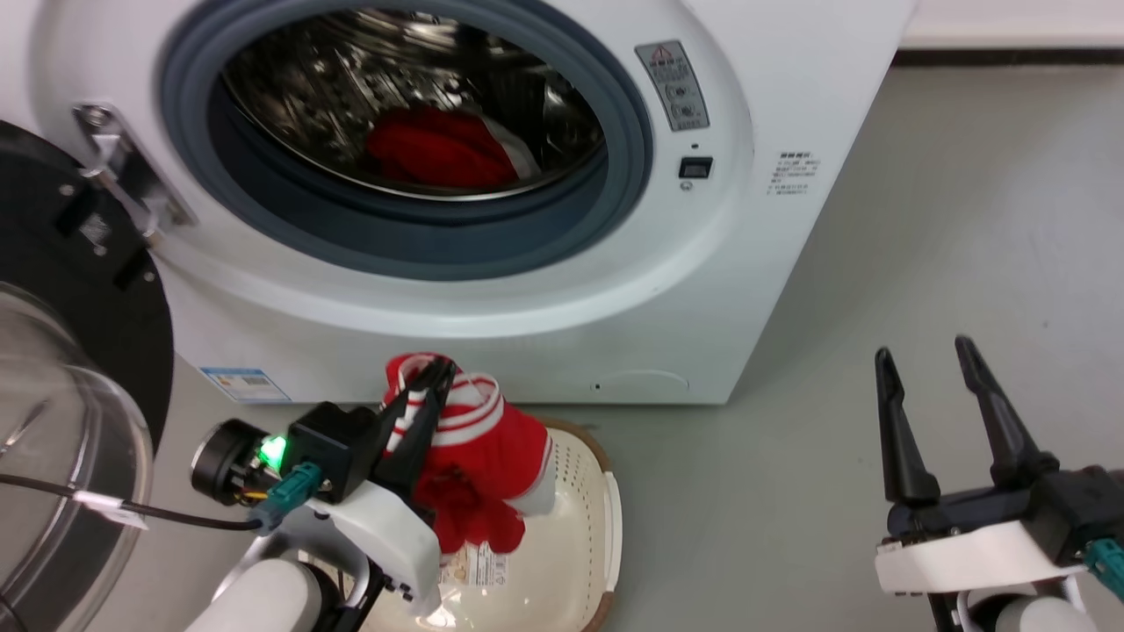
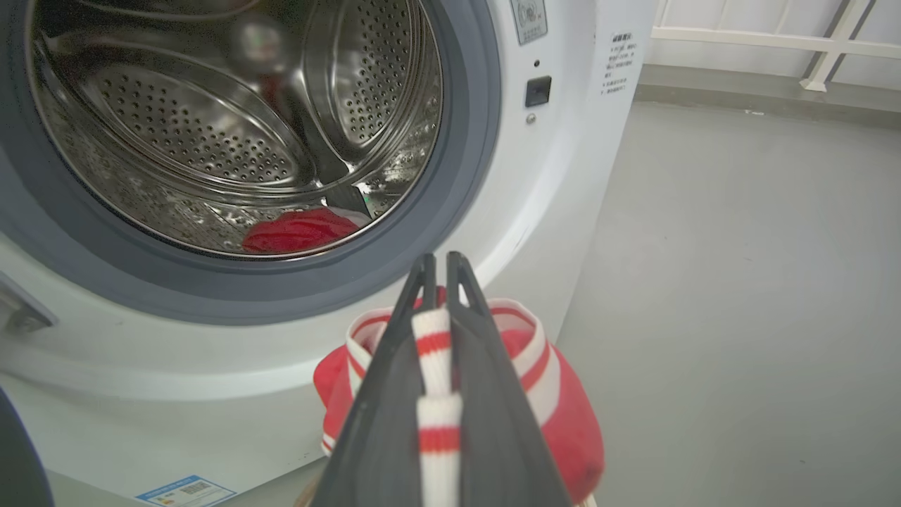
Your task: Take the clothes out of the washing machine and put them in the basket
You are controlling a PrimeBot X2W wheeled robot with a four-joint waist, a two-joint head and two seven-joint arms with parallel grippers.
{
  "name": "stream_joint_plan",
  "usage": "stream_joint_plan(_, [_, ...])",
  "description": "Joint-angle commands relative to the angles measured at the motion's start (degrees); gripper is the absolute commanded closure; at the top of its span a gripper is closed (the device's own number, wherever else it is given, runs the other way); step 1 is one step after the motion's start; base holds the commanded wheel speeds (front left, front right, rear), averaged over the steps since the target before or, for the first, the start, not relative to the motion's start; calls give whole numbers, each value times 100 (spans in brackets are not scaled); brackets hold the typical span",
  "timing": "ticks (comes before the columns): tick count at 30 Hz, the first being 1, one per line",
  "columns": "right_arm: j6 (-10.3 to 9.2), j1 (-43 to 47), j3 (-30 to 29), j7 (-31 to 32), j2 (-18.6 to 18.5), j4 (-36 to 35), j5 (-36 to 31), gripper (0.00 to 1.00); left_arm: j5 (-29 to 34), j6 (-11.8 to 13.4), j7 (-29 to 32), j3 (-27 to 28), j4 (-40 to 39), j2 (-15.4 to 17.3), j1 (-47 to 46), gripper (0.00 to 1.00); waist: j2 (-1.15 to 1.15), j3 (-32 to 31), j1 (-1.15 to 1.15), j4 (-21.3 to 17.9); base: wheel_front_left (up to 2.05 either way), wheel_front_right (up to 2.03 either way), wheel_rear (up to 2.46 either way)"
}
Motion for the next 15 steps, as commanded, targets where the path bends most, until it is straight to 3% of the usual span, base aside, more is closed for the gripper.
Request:
stream_joint_plan(1, [-4,-194,0,-12,6,-54,-33,0,-3,-87,-100,-54,280,-56,-5,100,0,361,0,-112,0,0,0])
stream_joint_plan(15, [-4,-1042,-55,-12,8,-231,164,0,-26,-690,-480,-349,2756,-610,-981,100,0,2031,0,-613,0,0,0])
